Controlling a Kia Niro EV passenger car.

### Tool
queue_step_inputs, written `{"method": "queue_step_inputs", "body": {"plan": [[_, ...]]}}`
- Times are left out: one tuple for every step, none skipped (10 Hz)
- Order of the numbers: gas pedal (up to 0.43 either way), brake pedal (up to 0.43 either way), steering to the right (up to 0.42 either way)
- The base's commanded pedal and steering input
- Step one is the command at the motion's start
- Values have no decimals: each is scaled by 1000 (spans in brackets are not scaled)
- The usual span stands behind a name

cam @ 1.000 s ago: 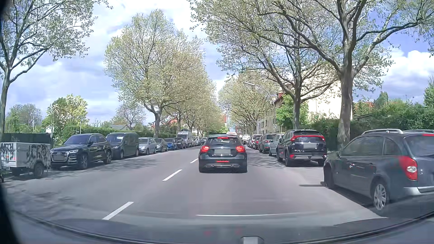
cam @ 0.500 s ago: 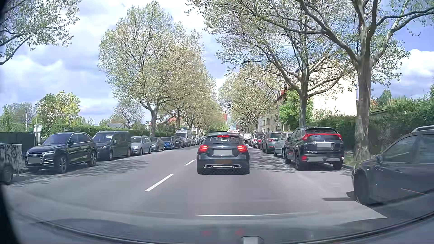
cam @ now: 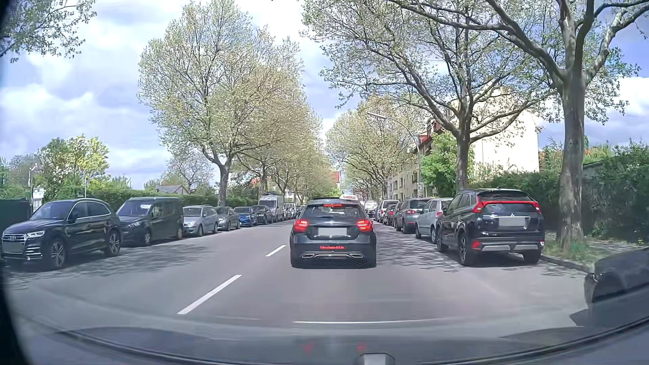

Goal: Follow the waypoints while adhering to traffic rules and regulations

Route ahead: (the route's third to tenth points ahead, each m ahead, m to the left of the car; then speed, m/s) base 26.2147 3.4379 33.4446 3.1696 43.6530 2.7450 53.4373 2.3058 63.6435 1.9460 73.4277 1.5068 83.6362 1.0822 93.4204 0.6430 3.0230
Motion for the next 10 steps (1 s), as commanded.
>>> {"method": "queue_step_inputs", "body": {"plan": [[0, 140, -2], [0, 116, -2], [0, 73, -2], [0, 24, -2], [0, 24, -2], [0, 24, -2], [0, 61, -2], [0, 134, -2], [0, 159, -2], [0, 177, -2]]}}
